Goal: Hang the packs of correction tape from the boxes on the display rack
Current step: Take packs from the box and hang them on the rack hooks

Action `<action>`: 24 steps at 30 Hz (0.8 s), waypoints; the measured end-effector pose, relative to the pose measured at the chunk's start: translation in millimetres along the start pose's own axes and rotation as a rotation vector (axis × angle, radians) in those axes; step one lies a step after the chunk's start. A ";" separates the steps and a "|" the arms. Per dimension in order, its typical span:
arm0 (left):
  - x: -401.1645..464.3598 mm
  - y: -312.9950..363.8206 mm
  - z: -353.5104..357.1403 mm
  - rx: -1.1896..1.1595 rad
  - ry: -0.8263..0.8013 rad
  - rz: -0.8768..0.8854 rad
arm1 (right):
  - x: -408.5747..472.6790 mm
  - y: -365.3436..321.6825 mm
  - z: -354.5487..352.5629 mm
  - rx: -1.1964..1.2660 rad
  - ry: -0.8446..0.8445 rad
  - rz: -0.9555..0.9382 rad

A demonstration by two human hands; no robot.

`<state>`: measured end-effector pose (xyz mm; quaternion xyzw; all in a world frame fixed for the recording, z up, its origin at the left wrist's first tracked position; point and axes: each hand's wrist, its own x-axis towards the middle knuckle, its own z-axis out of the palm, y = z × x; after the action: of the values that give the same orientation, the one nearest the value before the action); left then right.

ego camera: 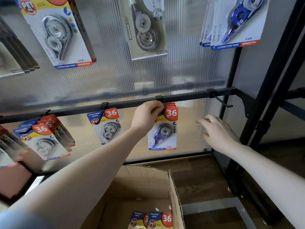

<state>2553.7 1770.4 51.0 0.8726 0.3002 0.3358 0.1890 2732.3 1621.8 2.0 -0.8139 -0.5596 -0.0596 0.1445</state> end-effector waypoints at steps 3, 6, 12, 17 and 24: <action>0.8 -2.4 0.4 0.028 0.032 0.005 | -1.3 -3.6 2.0 0.001 -0.011 0.005; -5.1 -5.4 -1.6 0.054 0.052 0.001 | -2.8 -7.9 4.9 -0.002 -0.026 0.018; -33.8 -25.4 -16.1 0.291 0.047 0.087 | -8.4 -17.1 3.8 -0.044 -0.036 0.051; -72.7 -43.9 -33.5 0.446 -0.025 0.026 | -15.9 -33.8 6.2 -0.074 -0.051 0.092; -140.2 -88.8 -57.5 0.501 -0.156 -0.099 | -31.2 -73.8 28.1 -0.091 -0.101 0.054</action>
<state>2394.9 1752.9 -22.1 0.8997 0.4008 0.1728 0.0058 2650.5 1626.9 -20.3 -0.8364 -0.5408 -0.0397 0.0806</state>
